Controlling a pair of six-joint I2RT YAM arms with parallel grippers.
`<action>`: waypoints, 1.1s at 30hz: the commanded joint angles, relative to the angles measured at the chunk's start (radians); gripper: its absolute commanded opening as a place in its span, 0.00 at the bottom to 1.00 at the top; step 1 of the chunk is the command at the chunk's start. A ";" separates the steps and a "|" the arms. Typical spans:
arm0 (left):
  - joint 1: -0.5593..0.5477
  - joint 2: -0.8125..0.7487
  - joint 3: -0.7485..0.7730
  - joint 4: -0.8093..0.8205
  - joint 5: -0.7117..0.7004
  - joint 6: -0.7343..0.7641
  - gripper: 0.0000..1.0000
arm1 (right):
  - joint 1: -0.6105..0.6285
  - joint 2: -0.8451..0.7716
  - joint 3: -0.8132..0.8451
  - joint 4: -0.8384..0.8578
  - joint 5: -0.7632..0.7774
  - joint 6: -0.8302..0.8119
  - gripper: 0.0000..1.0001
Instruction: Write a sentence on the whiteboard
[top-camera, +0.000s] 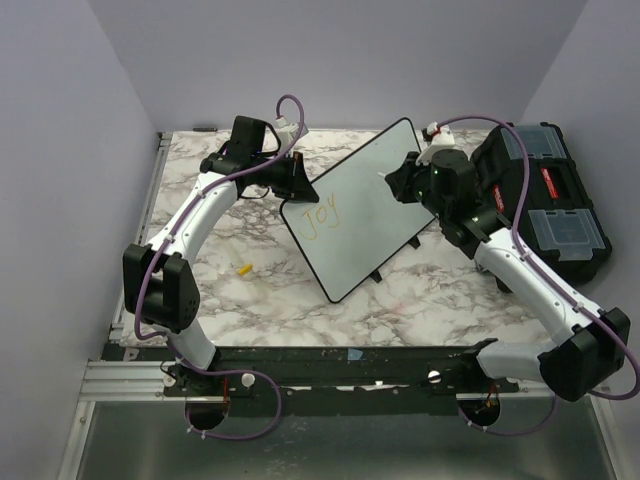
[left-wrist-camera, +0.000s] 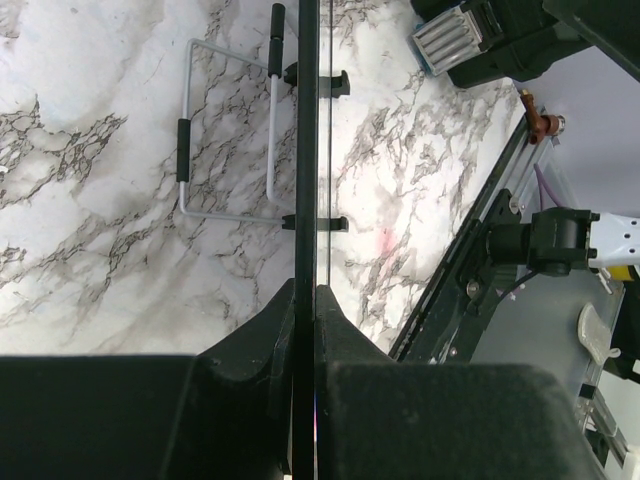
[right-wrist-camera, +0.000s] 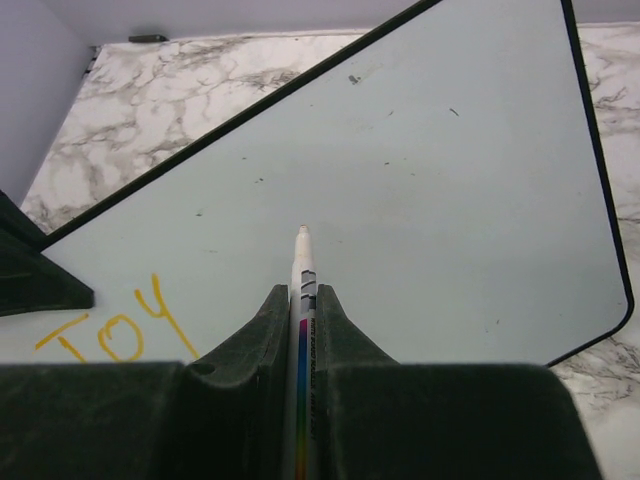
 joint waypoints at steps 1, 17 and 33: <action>-0.002 -0.053 0.005 0.057 -0.007 0.022 0.00 | 0.000 0.026 -0.012 0.024 -0.080 0.008 0.01; -0.004 -0.060 -0.002 0.064 0.000 0.016 0.00 | 0.000 0.098 -0.003 0.066 -0.113 0.034 0.00; -0.004 -0.058 0.000 0.067 0.004 0.014 0.00 | 0.000 0.156 0.005 0.090 -0.113 0.034 0.01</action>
